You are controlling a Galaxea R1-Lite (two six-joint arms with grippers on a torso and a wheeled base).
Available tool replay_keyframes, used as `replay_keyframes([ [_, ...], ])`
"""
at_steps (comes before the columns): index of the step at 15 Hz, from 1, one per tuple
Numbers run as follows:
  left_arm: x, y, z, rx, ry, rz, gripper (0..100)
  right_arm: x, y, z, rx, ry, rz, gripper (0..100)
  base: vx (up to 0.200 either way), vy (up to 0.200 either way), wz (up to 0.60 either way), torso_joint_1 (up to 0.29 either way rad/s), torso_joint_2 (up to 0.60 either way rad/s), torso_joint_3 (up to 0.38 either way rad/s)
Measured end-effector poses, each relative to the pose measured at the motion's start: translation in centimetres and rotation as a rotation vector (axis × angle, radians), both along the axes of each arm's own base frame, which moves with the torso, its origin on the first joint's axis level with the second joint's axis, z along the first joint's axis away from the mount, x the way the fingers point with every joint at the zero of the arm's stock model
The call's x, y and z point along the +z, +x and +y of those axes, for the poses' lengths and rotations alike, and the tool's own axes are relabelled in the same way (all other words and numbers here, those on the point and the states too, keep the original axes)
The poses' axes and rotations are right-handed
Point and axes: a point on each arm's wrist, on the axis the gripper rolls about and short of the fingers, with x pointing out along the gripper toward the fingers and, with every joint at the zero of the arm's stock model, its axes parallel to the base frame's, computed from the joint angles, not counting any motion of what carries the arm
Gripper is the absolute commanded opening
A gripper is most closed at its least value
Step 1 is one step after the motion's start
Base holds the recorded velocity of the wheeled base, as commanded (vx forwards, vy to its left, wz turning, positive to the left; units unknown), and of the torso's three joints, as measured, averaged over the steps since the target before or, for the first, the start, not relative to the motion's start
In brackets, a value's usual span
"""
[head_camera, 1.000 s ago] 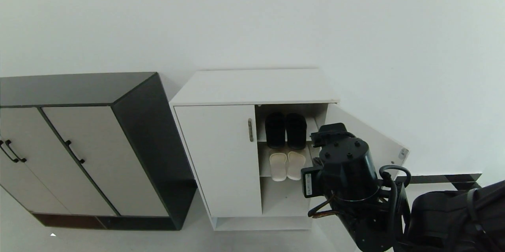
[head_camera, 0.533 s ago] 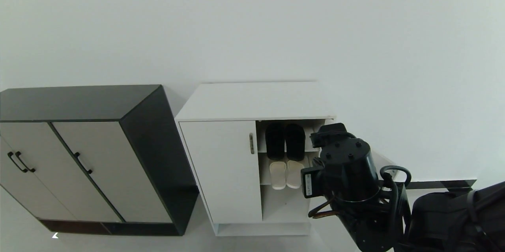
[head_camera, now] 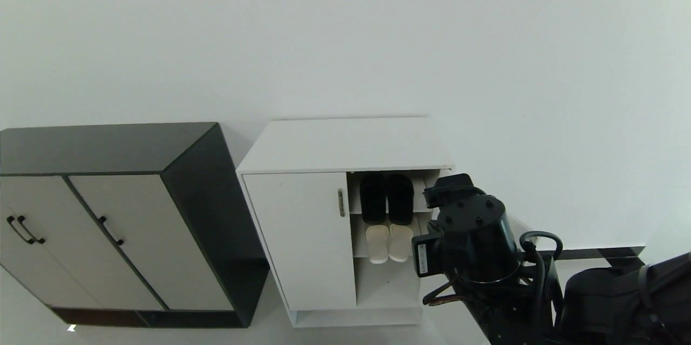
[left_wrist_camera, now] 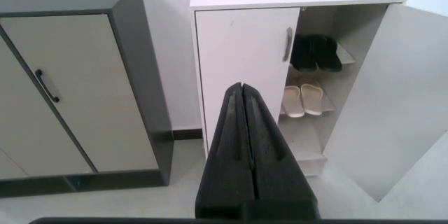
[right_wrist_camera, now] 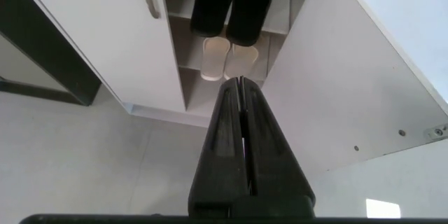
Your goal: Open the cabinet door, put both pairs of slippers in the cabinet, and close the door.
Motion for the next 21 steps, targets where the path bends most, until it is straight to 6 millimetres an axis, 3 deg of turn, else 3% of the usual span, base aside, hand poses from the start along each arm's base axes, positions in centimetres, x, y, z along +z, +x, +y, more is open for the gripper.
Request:
replay_keyframes([
  [9,0.0,0.0,0.0,-0.001,-0.001,0.0,0,0.4,1.7,-1.3,-0.056,-0.001,-0.03,0,0.0,0.0,0.0,0.0,0.0,0.0],
  [14,0.0,0.0,0.0,0.0,-0.001,0.0,0,0.3,1.8,-1.5,-0.063,-0.004,-0.028,0,-0.2,0.0,0.0,0.003,0.0,0.005],
  [16,0.0,0.0,0.0,0.0,-0.003,0.001,0,0.3,2.0,-1.6,-0.067,-0.005,-0.027,0,0.0,0.0,0.0,0.028,0.0,-0.004],
  [19,0.0,0.0,0.0,0.0,-0.004,0.001,0,0.3,2.8,-1.8,-0.069,0.008,-0.026,0,0.0,0.0,0.0,0.0,0.0,0.0],
  [21,0.0,0.0,0.0,0.0,-0.005,0.0,0,0.7,4.4,-2.2,-0.095,0.029,-0.038,0,0.0,0.0,0.0,0.0,0.0,0.0],
])
